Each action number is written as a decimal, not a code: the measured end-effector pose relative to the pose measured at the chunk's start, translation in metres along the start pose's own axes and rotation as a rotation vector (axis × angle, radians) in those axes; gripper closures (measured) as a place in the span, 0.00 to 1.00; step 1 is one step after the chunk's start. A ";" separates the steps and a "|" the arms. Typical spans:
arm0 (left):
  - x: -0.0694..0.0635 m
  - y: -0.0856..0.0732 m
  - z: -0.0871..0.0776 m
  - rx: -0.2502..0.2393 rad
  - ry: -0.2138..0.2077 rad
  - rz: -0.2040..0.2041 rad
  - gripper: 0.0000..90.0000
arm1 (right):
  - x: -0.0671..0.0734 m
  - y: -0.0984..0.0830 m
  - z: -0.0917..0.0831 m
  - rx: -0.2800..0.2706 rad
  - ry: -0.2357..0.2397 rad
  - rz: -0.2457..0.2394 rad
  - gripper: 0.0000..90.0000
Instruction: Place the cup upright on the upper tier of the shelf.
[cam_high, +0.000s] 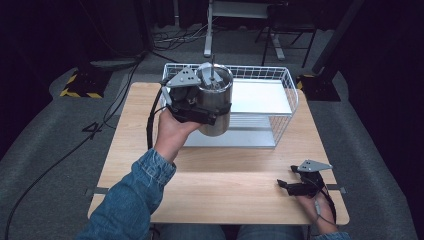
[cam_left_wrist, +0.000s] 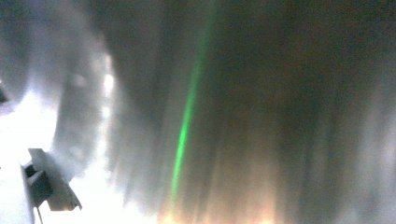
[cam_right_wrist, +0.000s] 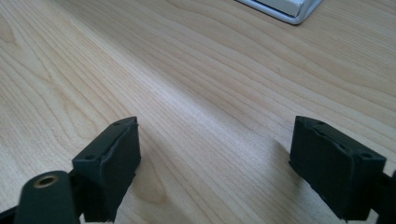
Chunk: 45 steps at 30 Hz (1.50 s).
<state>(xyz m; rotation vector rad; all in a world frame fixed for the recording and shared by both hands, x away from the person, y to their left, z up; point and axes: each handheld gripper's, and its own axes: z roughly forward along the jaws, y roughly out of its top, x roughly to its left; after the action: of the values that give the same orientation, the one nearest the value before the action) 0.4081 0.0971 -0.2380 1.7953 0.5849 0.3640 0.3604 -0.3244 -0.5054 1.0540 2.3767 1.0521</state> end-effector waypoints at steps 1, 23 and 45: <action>0.004 0.006 0.000 -0.004 0.008 0.003 0.04 | 0.000 0.000 0.000 0.000 0.000 0.000 0.19; 0.047 0.047 0.036 -0.092 0.126 -0.097 0.04 | 0.000 0.000 0.000 -0.002 0.003 0.003 0.19; 0.073 0.040 0.083 -0.044 0.245 -0.112 0.04 | 0.000 0.000 0.000 -0.001 0.004 0.002 0.19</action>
<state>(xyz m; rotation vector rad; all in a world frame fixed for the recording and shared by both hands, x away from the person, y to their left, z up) 0.5200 0.0631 -0.2282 1.6787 0.8394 0.5199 0.3606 -0.3245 -0.5053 1.0550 2.3790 1.0571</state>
